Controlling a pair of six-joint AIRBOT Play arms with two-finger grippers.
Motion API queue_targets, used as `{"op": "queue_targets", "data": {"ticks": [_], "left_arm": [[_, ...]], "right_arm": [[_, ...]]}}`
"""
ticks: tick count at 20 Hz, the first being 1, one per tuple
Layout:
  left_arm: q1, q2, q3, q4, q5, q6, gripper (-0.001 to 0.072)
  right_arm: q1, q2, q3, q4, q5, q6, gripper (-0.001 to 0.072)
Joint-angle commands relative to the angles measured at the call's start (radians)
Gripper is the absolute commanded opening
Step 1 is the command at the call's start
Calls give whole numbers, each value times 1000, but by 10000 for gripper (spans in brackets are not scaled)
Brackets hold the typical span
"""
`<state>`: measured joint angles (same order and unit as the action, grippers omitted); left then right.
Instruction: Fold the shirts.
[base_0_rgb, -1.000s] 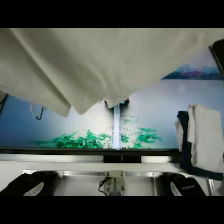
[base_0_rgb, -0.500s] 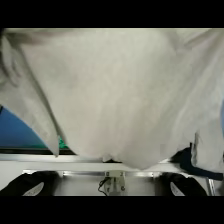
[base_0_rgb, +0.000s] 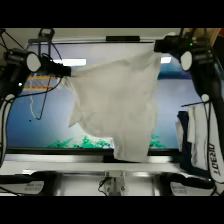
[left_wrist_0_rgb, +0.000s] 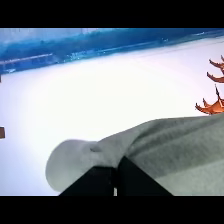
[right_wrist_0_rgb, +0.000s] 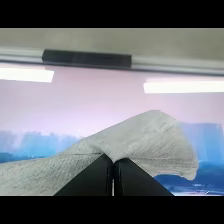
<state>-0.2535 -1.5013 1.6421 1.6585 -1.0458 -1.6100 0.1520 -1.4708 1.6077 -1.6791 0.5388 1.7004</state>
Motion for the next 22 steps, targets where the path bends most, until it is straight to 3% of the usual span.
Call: {"op": "queue_targets", "data": {"ticks": [1, 5, 6, 7, 8, 9, 11, 13, 15, 17, 22], "left_arm": [[38, -170, -6, -121, 41, -1, 38], [28, -278, -6, -320, 28, 0, 41], [27, -286, -6, -353, 6, 0, 108], [31, -283, -2, -352, -36, 2, 307], [43, -277, 22, -337, -126, 34, 517], [63, -273, 66, -306, -257, 84, 554], [102, -255, 134, -189, -499, 143, 477], [130, -188, 103, -103, -620, 194, 477], [138, -86, -37, -164, -562, 205, 477], [124, 16, -261, -230, -445, 211, 477], [76, 134, -677, -249, -147, 211, 471]], "right_arm": [[0, -163, 1, 49, 29, 125, 70], [16, -253, 1, 203, 187, 124, 77], [19, -256, 2, 230, 204, 122, 163], [17, -246, 2, 247, 215, 122, 411], [11, -220, 2, 250, 241, 105, 590], [0, -182, 2, 245, 290, 59, 591], [-37, -102, 2, 184, 452, -31, 590], [-98, -57, 0, 105, 674, -98, 588], [-180, -53, -7, 137, 875, -179, 588], [-254, -52, -43, 230, 986, -217, 589], [-321, -42, -142, 343, 1002, -234, 589]]}}
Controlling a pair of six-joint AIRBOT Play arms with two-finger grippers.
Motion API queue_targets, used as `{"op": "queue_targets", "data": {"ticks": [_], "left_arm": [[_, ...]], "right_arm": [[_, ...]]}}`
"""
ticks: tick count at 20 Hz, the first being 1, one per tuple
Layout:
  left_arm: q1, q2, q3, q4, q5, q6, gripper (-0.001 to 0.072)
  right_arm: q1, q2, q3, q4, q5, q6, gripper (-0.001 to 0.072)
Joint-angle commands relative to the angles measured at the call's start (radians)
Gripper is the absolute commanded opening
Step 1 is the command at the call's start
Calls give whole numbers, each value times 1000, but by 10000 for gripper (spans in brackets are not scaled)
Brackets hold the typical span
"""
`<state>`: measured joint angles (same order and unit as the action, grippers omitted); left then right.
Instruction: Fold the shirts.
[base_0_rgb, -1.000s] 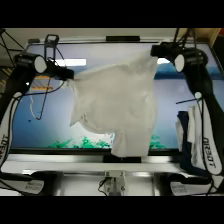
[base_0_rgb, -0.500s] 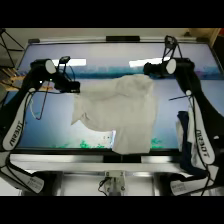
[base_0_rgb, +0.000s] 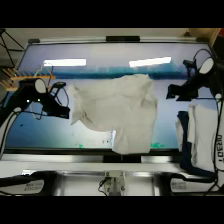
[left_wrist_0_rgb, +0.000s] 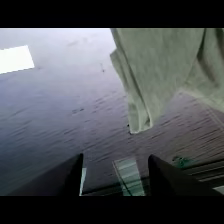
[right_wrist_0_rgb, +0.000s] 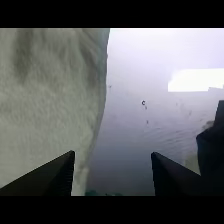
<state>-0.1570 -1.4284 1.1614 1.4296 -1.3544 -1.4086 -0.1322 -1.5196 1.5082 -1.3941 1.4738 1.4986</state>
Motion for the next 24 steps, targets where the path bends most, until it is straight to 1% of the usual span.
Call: {"op": "queue_targets", "data": {"ticks": [1, 3, 6, 8, 9, 10, 11, 14, 17, 20, 24], "left_arm": [[-32, 60, -222, -30, 218, 10, 471], [-55, 54, -247, -61, 332, 48, 471], [-89, 37, -246, -76, 389, 73, 458], [-94, 23, -246, -76, 395, 73, 344], [-95, 22, -246, -76, 396, 72, 173], [-94, 24, -245, -76, 396, 72, 80], [-92, 26, -245, -75, 396, 72, 38], [-91, 46, -245, -60, 367, 71, 37], [-91, 102, -243, -53, 332, 70, 37], [-91, 159, -242, -53, 329, 69, 37], [-91, 176, -203, -52, 270, 70, 37]], "right_arm": [[-35, 7, -53, 58, 59, -40, 589], [-32, 6, -60, 60, 44, -43, 589], [-33, 6, -60, 54, 45, -46, 589], [-33, 6, -60, 47, 45, -46, 589], [-33, 6, -62, 45, 46, -46, 589], [-33, 7, -73, 41, 48, -46, 589], [-33, 7, -103, 34, 52, -47, 589], [-37, 6, -295, 64, 13, -95, 590], [-40, 6, -478, 163, -110, -108, 590], [-12, 6, -546, 284, -204, -135, 590], [61, 4, -553, 287, -315, -117, 589]]}}
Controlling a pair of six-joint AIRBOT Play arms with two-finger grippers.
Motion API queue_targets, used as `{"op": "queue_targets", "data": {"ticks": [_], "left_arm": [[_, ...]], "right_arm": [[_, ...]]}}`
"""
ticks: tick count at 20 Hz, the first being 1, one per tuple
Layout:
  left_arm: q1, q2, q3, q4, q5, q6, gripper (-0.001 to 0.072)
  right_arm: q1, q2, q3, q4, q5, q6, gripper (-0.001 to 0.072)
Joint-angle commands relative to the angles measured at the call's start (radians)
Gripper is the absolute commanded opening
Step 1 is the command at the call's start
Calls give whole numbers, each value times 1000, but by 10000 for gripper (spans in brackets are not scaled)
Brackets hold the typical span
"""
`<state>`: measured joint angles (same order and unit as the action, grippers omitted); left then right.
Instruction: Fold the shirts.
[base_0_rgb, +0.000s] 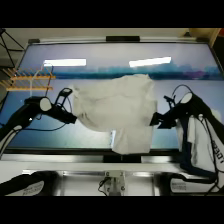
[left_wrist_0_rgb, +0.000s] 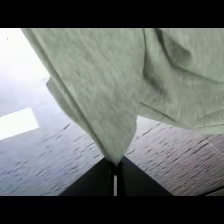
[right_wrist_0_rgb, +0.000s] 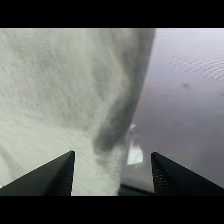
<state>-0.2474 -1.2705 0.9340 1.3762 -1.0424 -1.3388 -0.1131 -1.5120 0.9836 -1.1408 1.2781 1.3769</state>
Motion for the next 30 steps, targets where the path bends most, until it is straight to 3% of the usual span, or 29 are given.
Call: {"op": "queue_targets", "data": {"ticks": [1, 2, 3, 4, 7, 10, 12, 16, 19, 22, 27, 30], "left_arm": [[0, 18, 41, 1, -51, 0, 36], [0, 18, 60, 1, -59, 0, 37], [0, 18, 79, 1, -72, 0, 37], [0, 18, 105, 2, -96, 0, 37], [9, 39, 235, 24, -172, 1, 36], [48, 105, 452, 67, -206, -1, 35], [100, 159, 658, 68, -226, -36, 35], [264, 282, 1128, 69, -192, -183, 36], [385, 448, 1212, 68, -66, -281, 36], [424, 610, 1134, 68, -22, -334, 36], [424, 672, 1055, 91, -155, -331, 36], [424, 628, 997, 129, -168, -259, 36]], "right_arm": [[56, -10, -28, 36, -133, 14, 588], [69, -19, -28, 40, -137, 13, 515], [80, -23, -28, 36, -138, 13, 247], [83, -19, -23, 41, -137, 24, 77], [83, 63, 60, 55, -121, -15, 70], [83, 221, 258, 55, -125, -24, 69], [83, 335, 426, 53, -150, -89, 69], [83, 584, 733, -98, -457, -146, 69], [83, 756, 818, -216, -646, -82, 69], [83, 869, 827, -288, -600, 37, 69], [83, 890, 827, -376, -387, 59, 69], [83, 825, 827, -406, -286, 60, 69]]}}
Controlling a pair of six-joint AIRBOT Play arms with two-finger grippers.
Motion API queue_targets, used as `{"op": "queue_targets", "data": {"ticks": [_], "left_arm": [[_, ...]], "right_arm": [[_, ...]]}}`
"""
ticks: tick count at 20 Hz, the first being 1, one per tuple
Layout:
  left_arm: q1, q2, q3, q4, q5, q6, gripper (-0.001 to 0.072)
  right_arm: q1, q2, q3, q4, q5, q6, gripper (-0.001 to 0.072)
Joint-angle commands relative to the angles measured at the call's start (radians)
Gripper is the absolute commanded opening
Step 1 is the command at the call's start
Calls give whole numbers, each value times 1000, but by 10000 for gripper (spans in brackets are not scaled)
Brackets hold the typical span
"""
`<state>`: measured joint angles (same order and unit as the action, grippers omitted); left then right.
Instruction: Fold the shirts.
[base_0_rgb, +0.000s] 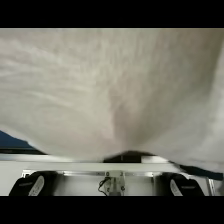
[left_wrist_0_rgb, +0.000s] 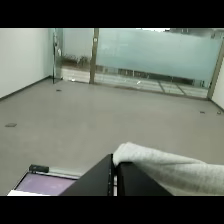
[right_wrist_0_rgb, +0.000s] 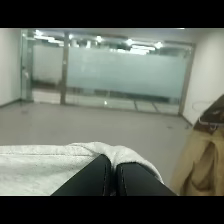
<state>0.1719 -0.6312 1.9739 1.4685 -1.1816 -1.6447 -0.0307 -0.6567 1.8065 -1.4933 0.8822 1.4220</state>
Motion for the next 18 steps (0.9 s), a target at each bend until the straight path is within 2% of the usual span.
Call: {"op": "queue_targets", "data": {"ticks": [1, 6, 8, 13, 16, 18], "left_arm": [[5, -40, -74, 41, -29, 67, 36], [5, -262, -309, 39, -42, 93, 36], [4, -383, -407, 39, -32, 111, 36], [1, -754, -450, 29, 83, 114, 36], [-5, -949, -396, 27, 154, 114, 37], [-6, -1044, -364, 22, 234, 114, 37]], "right_arm": [[0, -71, 4, -54, 164, 15, 69], [2, -401, -12, 34, 542, 68, 70], [2, -561, -69, 89, 560, 84, 70], [2, -955, -124, 208, 241, 90, 70], [2, -1086, -124, 325, 32, 89, 70], [2, -1134, -124, 342, -75, 89, 69]]}}
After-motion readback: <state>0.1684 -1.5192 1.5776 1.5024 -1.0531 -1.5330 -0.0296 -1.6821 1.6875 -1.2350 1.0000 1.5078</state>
